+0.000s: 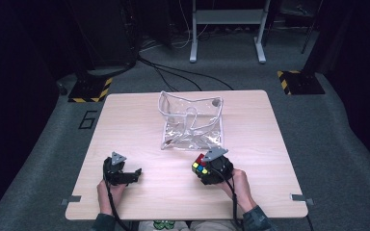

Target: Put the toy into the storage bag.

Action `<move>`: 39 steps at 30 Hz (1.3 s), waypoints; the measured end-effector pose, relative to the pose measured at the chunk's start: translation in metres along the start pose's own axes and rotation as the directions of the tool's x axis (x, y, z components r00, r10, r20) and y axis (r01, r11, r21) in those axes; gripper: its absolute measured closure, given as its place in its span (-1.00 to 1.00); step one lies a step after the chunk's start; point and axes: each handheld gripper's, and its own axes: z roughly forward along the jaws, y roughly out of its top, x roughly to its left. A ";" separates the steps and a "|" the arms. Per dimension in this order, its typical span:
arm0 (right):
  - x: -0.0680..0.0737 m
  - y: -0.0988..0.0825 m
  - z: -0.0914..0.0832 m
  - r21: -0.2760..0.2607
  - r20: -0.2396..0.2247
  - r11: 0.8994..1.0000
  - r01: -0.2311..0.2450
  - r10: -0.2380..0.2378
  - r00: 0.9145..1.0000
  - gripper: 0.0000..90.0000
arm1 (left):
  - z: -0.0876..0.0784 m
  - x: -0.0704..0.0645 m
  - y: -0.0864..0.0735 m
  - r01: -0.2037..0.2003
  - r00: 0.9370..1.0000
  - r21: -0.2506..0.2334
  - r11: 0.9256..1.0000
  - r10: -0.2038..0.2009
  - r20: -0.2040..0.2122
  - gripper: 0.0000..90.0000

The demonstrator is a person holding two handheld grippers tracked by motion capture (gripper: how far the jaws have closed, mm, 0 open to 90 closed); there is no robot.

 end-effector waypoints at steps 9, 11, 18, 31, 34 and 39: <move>-0.012 0.004 -0.011 -0.028 0.016 1.000 -0.010 0.010 1.000 -0.26 | 0.000 0.000 0.000 0.000 1.000 0.000 1.000 0.000 0.000 -0.83; -0.016 0.004 -0.013 -0.034 0.015 0.999 0.002 -0.001 1.000 -0.26 | 0.000 0.000 0.000 0.000 1.000 0.001 1.000 0.000 0.000 -0.84; -0.022 0.009 -0.022 -0.043 0.032 0.999 -0.024 0.025 0.999 -0.26 | 0.000 0.000 0.000 0.001 1.000 0.001 1.000 -0.001 -0.001 -0.84; -0.035 0.018 -0.037 -0.068 0.059 0.997 -0.040 0.044 0.997 -0.26 | 0.000 0.000 0.000 0.001 1.000 0.001 1.000 -0.001 -0.001 -0.84; -0.039 0.021 -0.040 -0.077 0.064 0.997 -0.023 0.028 0.998 -0.26 | 0.000 0.000 0.000 0.001 1.000 0.001 1.000 -0.001 -0.001 -0.84; -0.044 0.027 -0.044 -0.082 0.079 0.996 -0.019 0.026 0.997 -0.26 | 0.000 0.000 0.000 0.001 1.000 0.002 1.000 -0.001 -0.001 -0.84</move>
